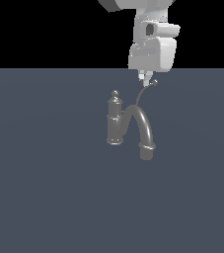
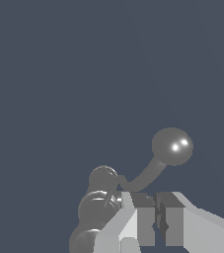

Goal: Turn on the faucet by rotating a designated handle.

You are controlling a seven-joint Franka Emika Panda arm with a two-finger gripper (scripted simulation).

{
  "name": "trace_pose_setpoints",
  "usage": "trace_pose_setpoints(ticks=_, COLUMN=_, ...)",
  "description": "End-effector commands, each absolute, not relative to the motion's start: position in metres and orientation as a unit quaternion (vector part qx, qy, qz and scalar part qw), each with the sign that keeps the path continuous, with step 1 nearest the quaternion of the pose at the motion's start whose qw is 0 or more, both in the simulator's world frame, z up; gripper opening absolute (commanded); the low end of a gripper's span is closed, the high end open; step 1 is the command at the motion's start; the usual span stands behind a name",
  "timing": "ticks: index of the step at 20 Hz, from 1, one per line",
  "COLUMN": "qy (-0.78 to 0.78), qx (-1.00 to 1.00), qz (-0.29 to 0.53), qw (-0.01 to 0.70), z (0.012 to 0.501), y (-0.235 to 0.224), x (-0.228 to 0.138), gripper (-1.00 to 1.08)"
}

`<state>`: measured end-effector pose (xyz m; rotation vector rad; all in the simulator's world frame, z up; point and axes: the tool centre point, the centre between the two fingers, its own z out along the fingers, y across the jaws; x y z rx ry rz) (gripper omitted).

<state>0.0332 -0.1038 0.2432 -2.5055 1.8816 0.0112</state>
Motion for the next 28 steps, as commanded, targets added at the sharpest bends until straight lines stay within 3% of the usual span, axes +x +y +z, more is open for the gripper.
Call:
trace_pose_setpoints(ticks=1, qy=0.619, qx=-0.786, qz=0.000, qw=0.000, z=0.242, y=-0.136, x=0.033, gripper=-1.00)
trace_pose_setpoints(ticks=2, qy=0.600, qx=-0.800, qz=0.004, qw=0.006, z=0.243, y=-0.104, x=0.035, gripper=-1.00)
trace_pose_setpoints(ticks=28, qy=0.614, qx=-0.789, qz=0.001, qw=0.002, z=0.242, y=-0.107, x=0.105, gripper=-1.00)
